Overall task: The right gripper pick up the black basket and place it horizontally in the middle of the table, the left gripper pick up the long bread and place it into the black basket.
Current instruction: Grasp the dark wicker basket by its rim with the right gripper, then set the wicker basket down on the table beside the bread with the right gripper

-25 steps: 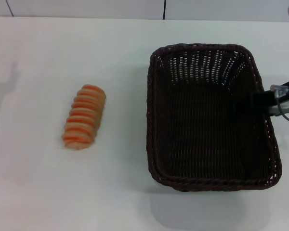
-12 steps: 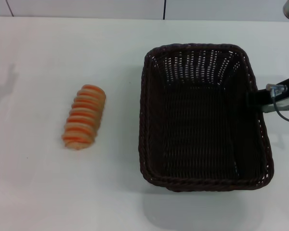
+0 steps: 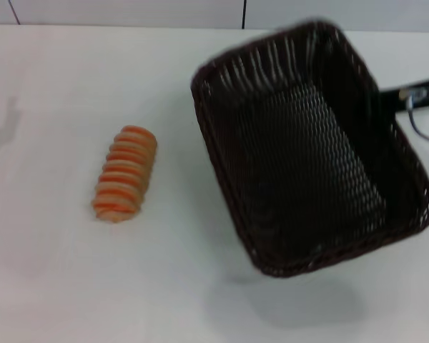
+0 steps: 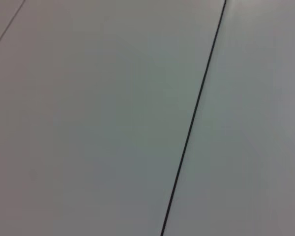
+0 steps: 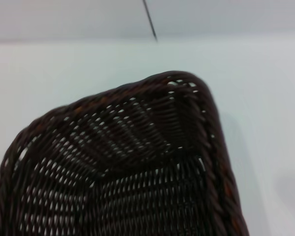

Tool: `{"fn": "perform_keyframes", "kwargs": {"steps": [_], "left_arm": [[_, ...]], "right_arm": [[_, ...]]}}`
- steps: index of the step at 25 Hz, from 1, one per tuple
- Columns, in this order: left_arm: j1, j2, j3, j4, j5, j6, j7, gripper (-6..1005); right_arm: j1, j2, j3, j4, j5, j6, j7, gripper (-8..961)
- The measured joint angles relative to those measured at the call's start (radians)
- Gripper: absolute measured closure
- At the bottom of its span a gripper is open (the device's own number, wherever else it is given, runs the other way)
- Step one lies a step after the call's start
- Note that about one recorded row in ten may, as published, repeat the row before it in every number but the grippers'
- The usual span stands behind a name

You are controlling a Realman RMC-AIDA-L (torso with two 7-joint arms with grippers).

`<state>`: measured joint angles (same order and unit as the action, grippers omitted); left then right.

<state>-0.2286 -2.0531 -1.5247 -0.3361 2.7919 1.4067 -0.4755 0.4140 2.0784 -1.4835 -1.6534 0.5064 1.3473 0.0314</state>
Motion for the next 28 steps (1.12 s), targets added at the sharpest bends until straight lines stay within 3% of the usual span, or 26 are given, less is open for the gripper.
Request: {"fn": "perform_keyframes", "kwargs": {"steps": [5,12,17,24,28], "left_arm": [[0.001,-0.004,-0.012,0.000,0.000,-0.011,0.000,159],[0.014,-0.004,-0.018,-0.019,-0.001,-0.019,-0.006,161],[0.014,-0.006,-0.034,-0.053,-0.002,-0.067,-0.011,162],[0.011,-0.011,-0.058,-0.105,-0.002,-0.127,-0.011,164],[0.004,-0.014,-0.083,-0.105,-0.002,-0.128,-0.011,165]], "right_arm": [[0.001,0.000,-0.006,-0.026,0.028,-0.099,-0.198,803],[0.054,-0.004,0.037,-0.061,0.155,-0.110,-0.527,804],[0.152,-0.008,0.088,-0.057,0.257,0.032,-0.763,805],[0.322,-0.012,0.090,-0.029,0.267,0.299,-0.876,805],[0.422,-0.037,0.059,0.043,0.253,0.370,-0.874,806]]}}
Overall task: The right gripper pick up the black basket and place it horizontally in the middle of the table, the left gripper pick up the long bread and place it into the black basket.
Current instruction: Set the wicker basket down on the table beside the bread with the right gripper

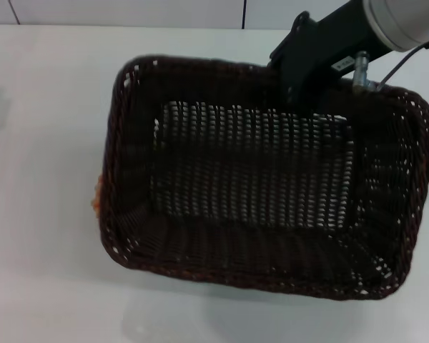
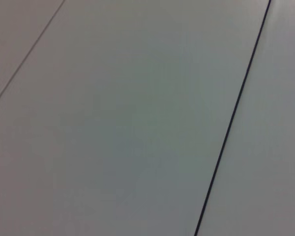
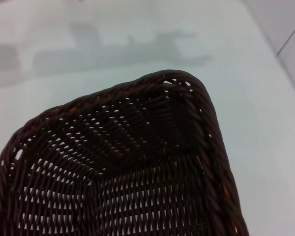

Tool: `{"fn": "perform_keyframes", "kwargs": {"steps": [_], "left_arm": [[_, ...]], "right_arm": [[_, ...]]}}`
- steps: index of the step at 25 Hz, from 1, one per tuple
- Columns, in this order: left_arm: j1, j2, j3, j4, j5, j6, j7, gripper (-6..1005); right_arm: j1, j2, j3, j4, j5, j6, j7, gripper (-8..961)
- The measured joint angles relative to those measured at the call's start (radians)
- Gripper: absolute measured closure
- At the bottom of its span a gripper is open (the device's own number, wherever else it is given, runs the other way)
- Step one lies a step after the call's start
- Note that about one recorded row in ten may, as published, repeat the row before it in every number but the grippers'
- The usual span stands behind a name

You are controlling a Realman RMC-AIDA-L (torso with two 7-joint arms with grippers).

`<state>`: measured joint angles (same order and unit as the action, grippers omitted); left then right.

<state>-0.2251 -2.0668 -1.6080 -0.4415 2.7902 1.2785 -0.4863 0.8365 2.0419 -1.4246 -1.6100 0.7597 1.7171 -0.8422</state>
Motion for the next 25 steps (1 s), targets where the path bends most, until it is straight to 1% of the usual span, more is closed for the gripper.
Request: {"fn": "perform_keyframes", "kwargs": {"steps": [1,3,4,5,7,8,9,10,13,16,18,25], "left_arm": [[-0.001,0.000,-0.004,0.000,-0.002,0.000,0.000,165],[-0.001,-0.001,-0.006,0.000,-0.017,-0.001,0.000,166],[-0.001,-0.001,-0.006,0.000,-0.017,-0.001,0.000,166],[-0.002,-0.002,-0.005,0.000,-0.027,-0.001,0.000,166],[-0.002,-0.002,-0.003,0.000,-0.040,-0.001,0.000,167],[-0.002,-0.003,0.001,0.001,-0.047,-0.001,0.000,167],[-0.002,-0.003,0.001,0.001,-0.049,0.000,0.000,168],[-0.002,-0.003,0.002,0.001,-0.049,0.002,0.000,168],[-0.004,-0.004,0.002,0.001,-0.050,0.004,0.000,169],[-0.006,-0.004,0.002,0.002,-0.051,0.004,0.000,169],[-0.007,-0.004,0.002,0.004,-0.051,0.005,0.000,170],[-0.005,-0.004,0.004,0.012,-0.051,0.011,-0.021,172]], "right_arm": [[0.000,0.000,0.000,0.000,0.000,0.000,0.000,806],[0.038,-0.016,-0.038,0.052,-0.019,0.010,0.007,806],[0.038,-0.016,-0.038,0.052,-0.019,0.010,0.007,806],[0.060,-0.023,-0.072,0.080,-0.032,0.014,0.007,807],[0.070,-0.025,-0.086,0.092,-0.040,0.016,0.007,807],[0.089,-0.026,-0.105,0.116,-0.054,0.017,0.007,807],[0.089,-0.026,-0.105,0.116,-0.054,0.017,0.007,807],[0.105,-0.026,-0.113,0.137,-0.060,0.017,0.007,807],[0.120,-0.020,-0.120,0.161,-0.061,0.015,0.003,807],[0.124,-0.016,-0.129,0.169,-0.064,0.011,0.002,807],[0.125,-0.007,-0.136,0.176,-0.067,0.005,0.002,806],[0.134,0.003,-0.171,0.215,-0.073,-0.026,0.008,806]]}}
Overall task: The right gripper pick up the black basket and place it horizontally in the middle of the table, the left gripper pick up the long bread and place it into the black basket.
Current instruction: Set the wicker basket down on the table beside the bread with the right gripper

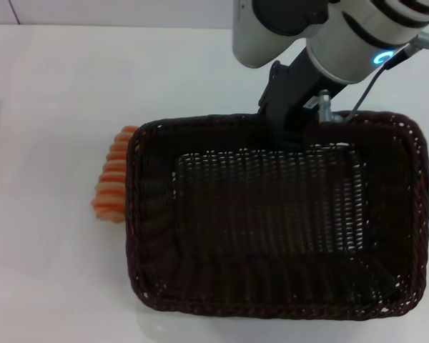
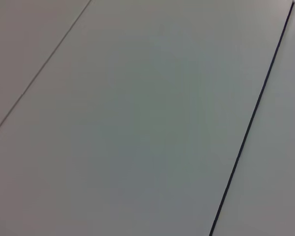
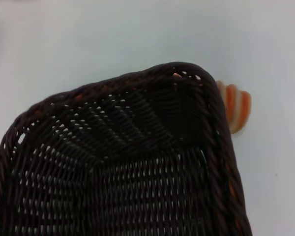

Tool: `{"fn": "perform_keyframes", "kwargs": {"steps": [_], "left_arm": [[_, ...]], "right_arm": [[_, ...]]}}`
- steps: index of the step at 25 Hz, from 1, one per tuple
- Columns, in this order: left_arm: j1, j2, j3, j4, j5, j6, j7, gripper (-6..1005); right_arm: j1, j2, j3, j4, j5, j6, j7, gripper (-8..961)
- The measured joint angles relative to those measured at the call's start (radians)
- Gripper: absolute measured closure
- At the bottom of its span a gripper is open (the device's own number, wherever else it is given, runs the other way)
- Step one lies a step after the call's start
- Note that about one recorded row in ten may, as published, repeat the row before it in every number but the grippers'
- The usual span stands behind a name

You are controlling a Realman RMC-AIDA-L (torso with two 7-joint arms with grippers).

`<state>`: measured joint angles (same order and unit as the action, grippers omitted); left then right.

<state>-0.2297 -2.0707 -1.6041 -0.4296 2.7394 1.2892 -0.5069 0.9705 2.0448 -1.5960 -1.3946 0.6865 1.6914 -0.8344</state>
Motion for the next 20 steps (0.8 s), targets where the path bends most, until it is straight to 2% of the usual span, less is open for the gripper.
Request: {"fn": "perform_keyframes", "kwargs": {"steps": [6,8,13,20], "left_arm": [[0.011,0.000,0.001,0.001,0.000,0.024,-0.019,173],[0.017,0.000,0.001,0.002,0.004,0.036,-0.037,174],[0.028,0.000,0.001,0.004,0.007,0.048,-0.057,175],[0.043,0.001,0.004,0.008,0.008,0.079,-0.073,177]], "right_arm": [[0.022,0.013,-0.006,0.047,-0.001,-0.013,0.011,807],[0.024,0.017,-0.027,0.055,-0.016,-0.027,0.022,719],[0.024,0.022,-0.048,0.052,-0.026,-0.036,0.044,610],[0.009,0.022,-0.061,-0.010,-0.063,-0.034,0.104,610]]}}
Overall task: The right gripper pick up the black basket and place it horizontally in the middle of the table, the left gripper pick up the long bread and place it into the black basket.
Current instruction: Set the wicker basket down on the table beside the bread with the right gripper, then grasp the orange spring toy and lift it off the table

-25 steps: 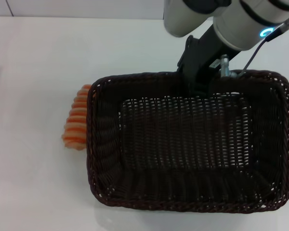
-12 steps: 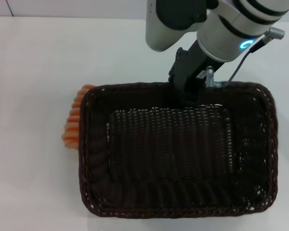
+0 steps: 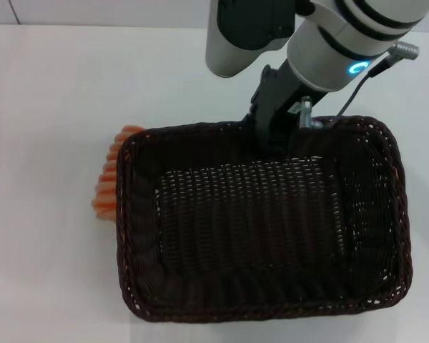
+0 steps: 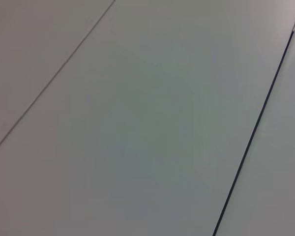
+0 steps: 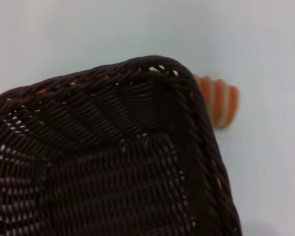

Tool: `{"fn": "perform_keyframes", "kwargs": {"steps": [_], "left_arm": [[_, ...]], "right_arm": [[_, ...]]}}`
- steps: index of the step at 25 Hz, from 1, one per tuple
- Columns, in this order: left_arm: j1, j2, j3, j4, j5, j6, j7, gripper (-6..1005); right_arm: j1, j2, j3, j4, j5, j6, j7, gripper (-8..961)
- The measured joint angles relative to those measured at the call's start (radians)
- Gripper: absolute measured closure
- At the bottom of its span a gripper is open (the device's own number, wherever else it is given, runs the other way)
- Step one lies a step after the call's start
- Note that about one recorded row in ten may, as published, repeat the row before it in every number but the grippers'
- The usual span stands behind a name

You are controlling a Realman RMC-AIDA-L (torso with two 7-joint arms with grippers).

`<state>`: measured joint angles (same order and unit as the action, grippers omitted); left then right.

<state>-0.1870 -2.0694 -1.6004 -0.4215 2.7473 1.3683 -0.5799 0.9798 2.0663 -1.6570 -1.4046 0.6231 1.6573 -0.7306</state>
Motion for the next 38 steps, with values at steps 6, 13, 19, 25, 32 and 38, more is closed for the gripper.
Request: {"fn": "perform_keyframes", "kwargs": {"steps": [6,13,19,25,32,38], "left_arm": [[0.011,0.003,0.012,0.003,0.001,0.022,-0.023,179],[0.019,0.006,0.025,-0.004,0.002,0.032,-0.026,181],[0.017,0.008,0.042,-0.004,0.003,0.028,-0.050,182],[0.011,0.010,0.049,-0.005,0.003,0.007,-0.050,184],[-0.001,0.011,0.050,-0.001,0.040,0.001,-0.050,186],[-0.031,0.009,0.050,-0.002,0.118,-0.027,-0.047,188]], "right_arm": [[-0.068,0.006,0.005,-0.144,-0.089,0.002,0.075,611],[-0.229,0.012,0.003,-0.408,-0.262,-0.205,0.167,611],[-0.428,0.012,-0.006,-0.503,-0.325,-0.595,0.188,610],[-0.644,0.015,-0.059,-0.467,-0.311,-1.044,0.198,609],[-0.859,0.018,-0.121,-0.378,-0.311,-1.525,0.244,608],[-0.924,0.019,-0.158,-0.083,-0.292,-2.003,0.245,607]]}}
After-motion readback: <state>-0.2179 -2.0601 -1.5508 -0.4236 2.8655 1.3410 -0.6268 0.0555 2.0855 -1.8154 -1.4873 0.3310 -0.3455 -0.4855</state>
